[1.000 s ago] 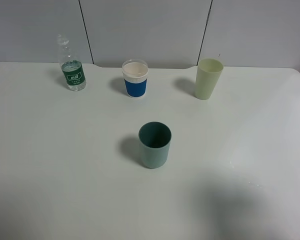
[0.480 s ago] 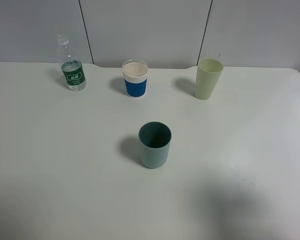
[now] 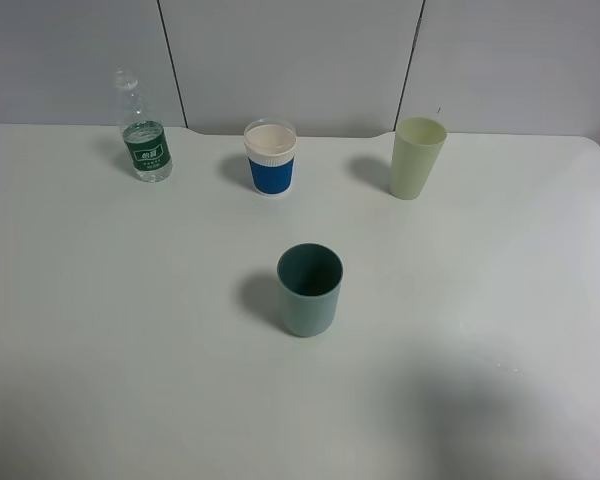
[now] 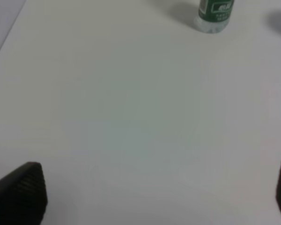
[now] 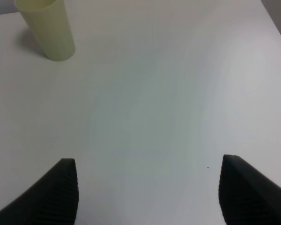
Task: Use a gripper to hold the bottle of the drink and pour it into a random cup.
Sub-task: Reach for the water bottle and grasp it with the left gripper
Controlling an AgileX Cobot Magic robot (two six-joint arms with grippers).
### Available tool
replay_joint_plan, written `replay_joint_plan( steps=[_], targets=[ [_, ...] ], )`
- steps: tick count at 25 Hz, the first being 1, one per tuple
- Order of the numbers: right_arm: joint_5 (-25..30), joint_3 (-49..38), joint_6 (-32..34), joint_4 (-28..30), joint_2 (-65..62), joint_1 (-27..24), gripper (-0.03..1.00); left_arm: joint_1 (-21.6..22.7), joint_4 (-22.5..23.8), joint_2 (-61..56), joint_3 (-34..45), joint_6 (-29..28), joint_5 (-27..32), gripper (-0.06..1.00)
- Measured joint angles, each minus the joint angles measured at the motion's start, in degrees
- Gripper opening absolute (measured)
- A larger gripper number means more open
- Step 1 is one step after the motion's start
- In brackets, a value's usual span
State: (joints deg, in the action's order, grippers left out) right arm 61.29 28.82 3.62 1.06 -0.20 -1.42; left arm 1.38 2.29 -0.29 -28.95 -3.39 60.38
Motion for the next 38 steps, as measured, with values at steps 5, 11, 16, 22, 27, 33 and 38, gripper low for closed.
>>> replay_joint_plan(
  steps=[5,11,16,22,27,33,38],
  targets=[
    [0.0,0.0,0.0,0.0,0.0,0.0,0.63,0.0,0.0,0.0,0.0,0.0,0.0,0.99],
    [0.0,0.0,0.0,0.0,0.0,0.0,0.63,0.0,0.0,0.0,0.0,0.0,0.0,0.99],
    [0.0,0.0,0.0,0.0,0.0,0.0,0.63,0.0,0.0,0.0,0.0,0.0,0.0,0.99],
    [0.0,0.0,0.0,0.0,0.0,0.0,0.63,0.0,0.0,0.0,0.0,0.0,0.0,0.99],
    [0.0,0.0,0.0,0.0,0.0,0.0,0.63,0.0,0.0,0.0,0.0,0.0,0.0,0.99],
    [0.0,0.0,0.0,0.0,0.0,0.0,0.63,0.0,0.0,0.0,0.0,0.0,0.0,0.99],
    [0.0,0.0,0.0,0.0,0.0,0.0,0.63,0.0,0.0,0.0,0.0,0.0,0.0,0.99]
  ],
)
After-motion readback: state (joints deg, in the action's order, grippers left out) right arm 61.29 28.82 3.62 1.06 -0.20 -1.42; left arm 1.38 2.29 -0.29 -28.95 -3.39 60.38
